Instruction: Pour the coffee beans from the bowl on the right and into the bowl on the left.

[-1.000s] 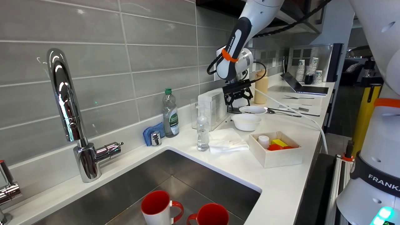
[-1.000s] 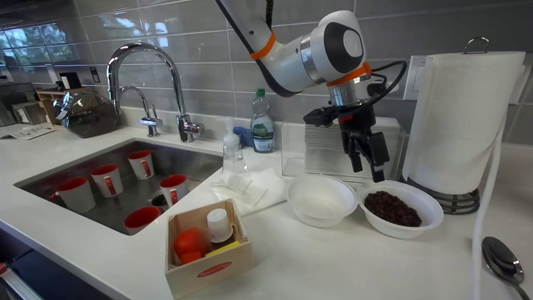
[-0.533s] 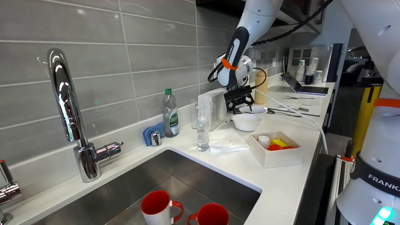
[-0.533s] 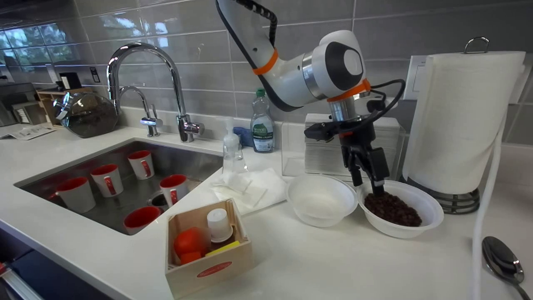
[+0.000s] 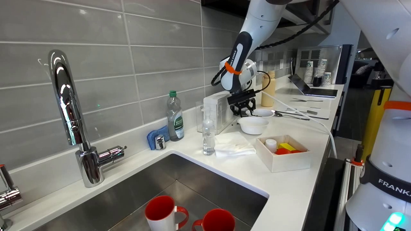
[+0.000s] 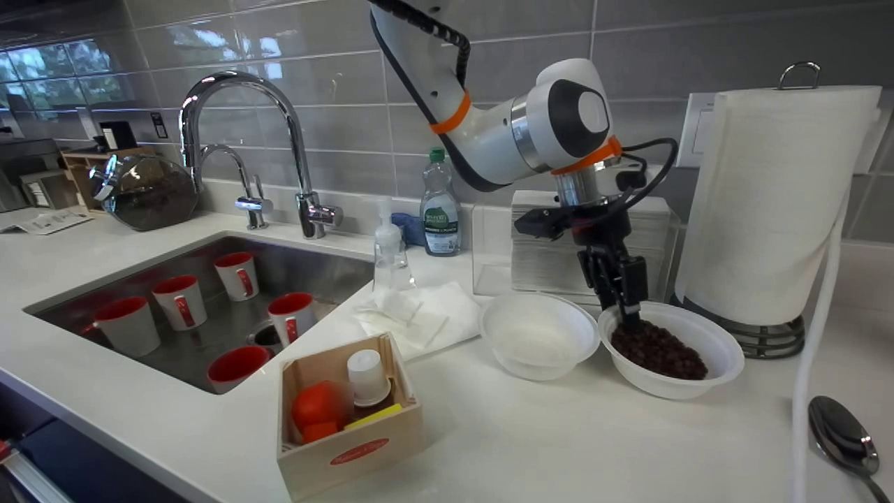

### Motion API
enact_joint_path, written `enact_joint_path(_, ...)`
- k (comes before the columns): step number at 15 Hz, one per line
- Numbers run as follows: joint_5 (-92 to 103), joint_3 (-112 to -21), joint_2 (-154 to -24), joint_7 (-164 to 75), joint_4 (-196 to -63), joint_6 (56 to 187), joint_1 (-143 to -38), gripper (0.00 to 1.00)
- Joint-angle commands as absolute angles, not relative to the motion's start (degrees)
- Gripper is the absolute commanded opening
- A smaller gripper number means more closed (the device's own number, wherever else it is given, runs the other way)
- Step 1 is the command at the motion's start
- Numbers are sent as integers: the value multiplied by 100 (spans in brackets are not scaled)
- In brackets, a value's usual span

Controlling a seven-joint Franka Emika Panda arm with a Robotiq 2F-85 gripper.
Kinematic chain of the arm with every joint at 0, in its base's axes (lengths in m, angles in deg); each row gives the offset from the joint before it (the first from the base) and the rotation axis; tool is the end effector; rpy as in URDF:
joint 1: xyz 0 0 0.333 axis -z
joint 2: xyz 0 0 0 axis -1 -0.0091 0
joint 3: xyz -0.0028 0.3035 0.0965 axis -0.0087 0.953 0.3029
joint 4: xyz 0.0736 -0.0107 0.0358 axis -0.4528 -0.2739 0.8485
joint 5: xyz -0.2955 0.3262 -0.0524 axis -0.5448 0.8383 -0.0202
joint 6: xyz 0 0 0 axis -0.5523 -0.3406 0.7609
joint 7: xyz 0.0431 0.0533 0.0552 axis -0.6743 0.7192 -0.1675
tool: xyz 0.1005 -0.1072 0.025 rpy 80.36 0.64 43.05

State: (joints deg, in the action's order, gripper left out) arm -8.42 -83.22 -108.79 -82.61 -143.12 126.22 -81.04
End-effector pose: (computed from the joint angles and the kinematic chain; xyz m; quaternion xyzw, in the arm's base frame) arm 0.5883 -0.3341 0.1195 0.8715 -0.4487 0.0073 0.1976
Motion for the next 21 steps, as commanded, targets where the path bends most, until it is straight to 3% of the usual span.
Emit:
enact_joint_path(1, -717, -8433, -11002, -8335, -14072, 12635, -8254, 21)
enact_joint_path(3, -741, -8446, -11003, -8341, -14036, 12637, -8280, 4)
enact_joint_path(4, -733, -8445, -11002, -8343, -14034, 12643, -8279, 0)
enact_joint_path(12, -705, -8486, -10896, -8290, -14051, 12587, -8261, 1)
enact_joint_path(21, -1112, -8678, -10870, -8370, -13540, 11541, -8590, 1)
